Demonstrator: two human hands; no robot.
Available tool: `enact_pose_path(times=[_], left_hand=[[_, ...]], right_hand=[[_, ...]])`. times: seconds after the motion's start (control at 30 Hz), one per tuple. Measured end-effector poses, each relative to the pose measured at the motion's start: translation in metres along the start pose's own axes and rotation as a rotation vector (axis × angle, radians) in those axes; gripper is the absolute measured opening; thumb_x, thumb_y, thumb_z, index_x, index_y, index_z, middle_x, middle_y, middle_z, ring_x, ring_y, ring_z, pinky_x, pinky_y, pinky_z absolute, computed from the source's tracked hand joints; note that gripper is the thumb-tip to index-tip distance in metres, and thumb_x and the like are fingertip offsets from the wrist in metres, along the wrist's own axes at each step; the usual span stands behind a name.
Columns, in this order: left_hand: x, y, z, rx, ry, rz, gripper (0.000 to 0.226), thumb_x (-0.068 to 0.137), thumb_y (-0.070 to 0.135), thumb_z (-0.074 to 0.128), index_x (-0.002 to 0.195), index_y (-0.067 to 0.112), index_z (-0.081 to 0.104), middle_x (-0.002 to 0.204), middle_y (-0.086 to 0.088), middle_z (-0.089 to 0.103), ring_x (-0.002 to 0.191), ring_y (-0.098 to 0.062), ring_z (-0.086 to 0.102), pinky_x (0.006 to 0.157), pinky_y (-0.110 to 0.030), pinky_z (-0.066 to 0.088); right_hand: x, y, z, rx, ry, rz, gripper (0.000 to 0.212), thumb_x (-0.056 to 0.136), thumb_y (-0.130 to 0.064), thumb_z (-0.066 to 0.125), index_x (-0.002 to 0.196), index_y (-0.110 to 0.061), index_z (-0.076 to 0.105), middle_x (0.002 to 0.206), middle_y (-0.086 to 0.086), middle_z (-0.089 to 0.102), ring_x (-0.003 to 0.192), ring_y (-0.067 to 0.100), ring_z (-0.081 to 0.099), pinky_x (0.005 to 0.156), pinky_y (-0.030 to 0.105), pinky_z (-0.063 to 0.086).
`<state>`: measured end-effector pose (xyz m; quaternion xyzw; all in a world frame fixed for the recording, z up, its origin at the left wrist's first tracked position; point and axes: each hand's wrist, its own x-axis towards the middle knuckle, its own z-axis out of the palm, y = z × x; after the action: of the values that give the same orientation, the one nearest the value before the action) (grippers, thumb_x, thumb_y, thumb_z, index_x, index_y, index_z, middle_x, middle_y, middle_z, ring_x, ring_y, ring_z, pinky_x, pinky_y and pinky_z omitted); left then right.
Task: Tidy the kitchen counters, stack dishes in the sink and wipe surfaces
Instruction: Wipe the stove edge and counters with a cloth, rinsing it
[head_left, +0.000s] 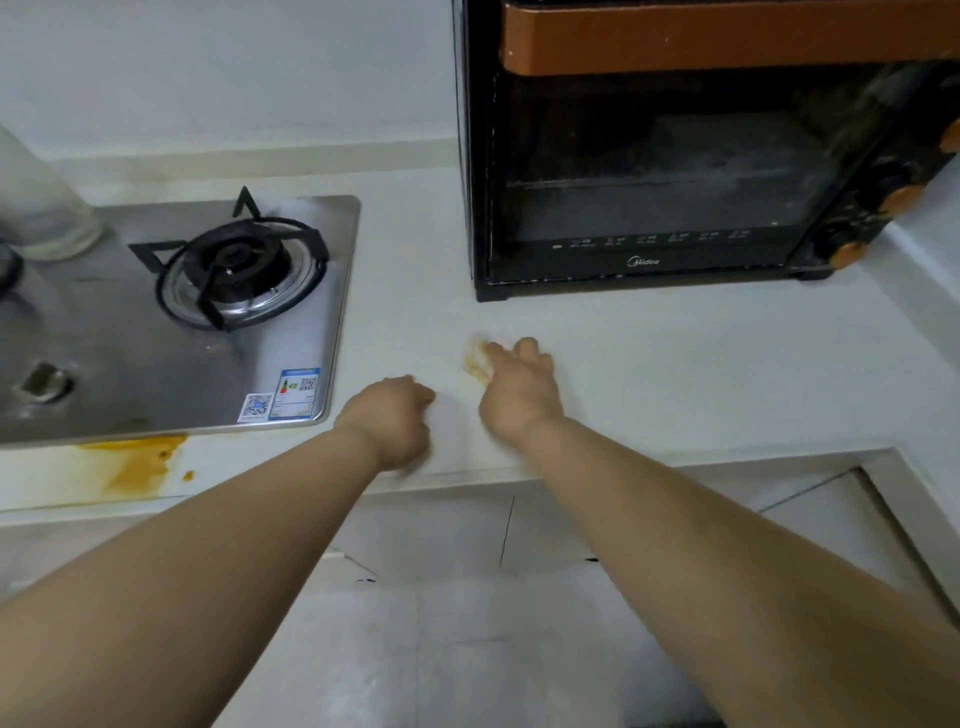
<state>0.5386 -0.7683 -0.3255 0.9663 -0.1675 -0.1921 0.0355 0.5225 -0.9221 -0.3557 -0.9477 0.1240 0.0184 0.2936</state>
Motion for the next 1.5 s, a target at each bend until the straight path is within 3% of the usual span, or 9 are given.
enact_pose_path(times=[0.13,0.33,0.5,0.63,0.83,1.1,1.2,1.3,1.5], left_hand=[[0.004,-0.022,-0.007,0.140,-0.016,-0.038,0.027,0.087,0.029,0.048,0.112,0.020,0.055,0.121,-0.006,0.052,0.121,-0.027,0.042,0.101,-0.041,0.034],[0.018,-0.058,-0.015,0.122,-0.026,0.016,0.017,0.090,0.021,0.044,0.101,0.020,0.056,0.122,-0.003,0.052,0.132,-0.026,0.033,0.114,-0.047,0.019],[0.037,-0.078,-0.014,0.058,0.016,0.110,0.028,0.086,0.014,0.044,0.109,0.020,0.058,0.121,-0.002,0.057,0.126,-0.023,0.038,0.112,-0.040,0.024],[0.044,-0.085,-0.022,0.105,-0.030,0.141,0.017,0.085,0.012,0.044,0.092,0.022,0.056,0.119,-0.003,0.057,0.129,-0.023,0.035,0.116,-0.041,0.015],[0.034,-0.093,-0.028,0.193,-0.125,0.211,0.055,0.090,0.012,0.037,0.144,0.017,0.035,0.158,0.000,0.020,0.148,-0.027,0.001,0.120,-0.046,0.001],[0.020,-0.094,-0.021,0.232,-0.113,0.210,0.061,0.091,0.012,0.035,0.150,0.018,0.022,0.160,0.001,0.010,0.148,-0.028,-0.006,0.120,-0.048,-0.002],[0.008,-0.084,-0.019,0.255,-0.116,0.231,0.057,0.091,0.013,0.035,0.148,0.019,0.028,0.159,0.001,0.015,0.148,-0.028,-0.004,0.119,-0.048,-0.004],[-0.006,-0.080,-0.012,0.260,-0.097,0.232,0.056,0.091,0.013,0.035,0.146,0.020,0.030,0.159,0.003,0.017,0.148,-0.027,0.000,0.119,-0.047,-0.002],[-0.033,-0.079,0.006,0.187,0.012,0.182,0.049,0.085,0.013,0.046,0.132,0.023,0.048,0.141,0.004,0.046,0.133,-0.028,0.036,0.110,-0.037,0.024]], right_hand=[[-0.024,-0.003,0.018,-0.054,-0.089,-0.293,0.057,0.087,-0.003,0.047,0.139,-0.026,0.046,0.120,0.008,0.039,0.109,0.028,0.040,0.092,0.027,0.035],[0.045,0.010,-0.008,-0.023,0.139,0.279,0.048,0.089,-0.006,0.044,0.135,-0.019,0.047,0.130,0.015,0.037,0.120,0.035,0.042,0.094,0.033,0.037],[0.023,-0.060,0.048,-0.134,-0.049,-0.146,0.058,0.089,-0.004,0.045,0.142,-0.027,0.040,0.130,0.008,0.037,0.113,0.031,0.038,0.096,0.029,0.034],[-0.018,-0.035,0.034,-0.131,-0.044,-0.280,0.053,0.087,-0.004,0.049,0.135,-0.026,0.051,0.117,0.007,0.047,0.103,0.029,0.046,0.091,0.030,0.039],[0.052,-0.026,0.005,-0.100,0.111,0.315,0.039,0.083,-0.007,0.040,0.117,-0.017,0.056,0.115,0.008,0.040,0.112,0.032,0.048,0.086,0.027,0.037],[-0.051,-0.060,0.034,-0.097,-0.038,-0.151,0.049,0.078,-0.004,0.056,0.120,-0.028,0.065,0.101,0.007,0.050,0.095,0.029,0.055,0.087,0.030,0.045],[-0.039,-0.025,-0.002,-0.141,0.027,0.116,0.038,0.079,-0.003,0.051,0.105,-0.023,0.069,0.097,0.008,0.047,0.091,0.032,0.059,0.086,0.035,0.049],[-0.011,-0.013,-0.018,-0.275,0.076,0.322,0.036,0.086,-0.009,0.044,0.118,-0.016,0.061,0.115,0.013,0.044,0.097,0.035,0.057,0.092,0.035,0.046],[-0.055,-0.074,0.051,-0.210,-0.081,-0.102,0.057,0.082,-0.008,0.053,0.136,-0.023,0.045,0.124,0.010,0.039,0.110,0.032,0.043,0.092,0.031,0.038]])
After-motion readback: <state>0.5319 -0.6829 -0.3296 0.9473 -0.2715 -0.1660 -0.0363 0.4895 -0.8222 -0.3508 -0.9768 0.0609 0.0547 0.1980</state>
